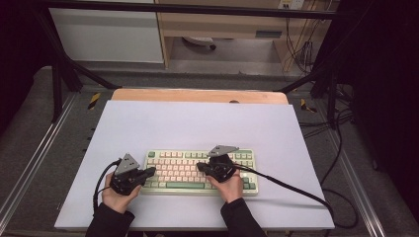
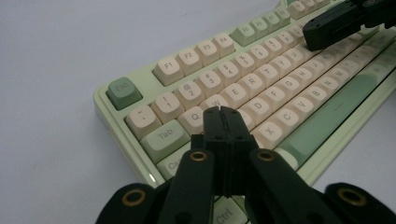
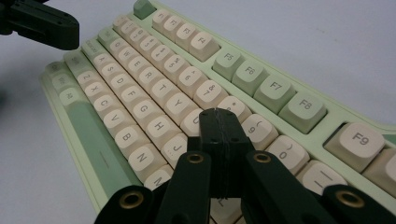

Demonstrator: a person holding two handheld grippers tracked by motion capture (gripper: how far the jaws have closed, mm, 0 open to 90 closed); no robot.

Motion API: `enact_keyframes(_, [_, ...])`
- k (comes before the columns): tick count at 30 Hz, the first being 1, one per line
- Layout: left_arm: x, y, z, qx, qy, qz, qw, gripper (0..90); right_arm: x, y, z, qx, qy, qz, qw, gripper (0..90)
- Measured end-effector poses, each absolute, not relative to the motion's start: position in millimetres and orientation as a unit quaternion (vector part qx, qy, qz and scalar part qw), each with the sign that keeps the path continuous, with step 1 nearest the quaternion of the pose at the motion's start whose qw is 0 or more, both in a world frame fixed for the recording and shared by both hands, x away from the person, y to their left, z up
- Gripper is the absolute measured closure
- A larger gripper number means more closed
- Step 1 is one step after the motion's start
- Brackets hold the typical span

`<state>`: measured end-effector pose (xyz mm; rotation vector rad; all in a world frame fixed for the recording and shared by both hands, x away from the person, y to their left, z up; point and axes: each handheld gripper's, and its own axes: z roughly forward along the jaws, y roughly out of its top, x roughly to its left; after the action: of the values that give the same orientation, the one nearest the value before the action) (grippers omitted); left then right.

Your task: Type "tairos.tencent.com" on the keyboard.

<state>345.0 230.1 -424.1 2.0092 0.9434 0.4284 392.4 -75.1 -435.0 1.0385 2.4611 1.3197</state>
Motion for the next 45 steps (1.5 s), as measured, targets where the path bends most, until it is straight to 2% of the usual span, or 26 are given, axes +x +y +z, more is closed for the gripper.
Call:
enact_keyframes(7, [345,230,-424,0.804,0.377,0.172,0.427,90.0,393,-74,-437,0.348,0.825,0.438,0.079,90.0])
enact_keyframes(21, [343,227,-421,0.802,0.376,0.171,0.431,90.0,381,-89,-415,0.319,0.826,0.456,0.087,90.0])
enact_keyframes(45, [360,184,-416,0.816,0.360,0.167,0.420,90.0,365,-149,-418,0.345,0.810,0.464,0.097,90.0])
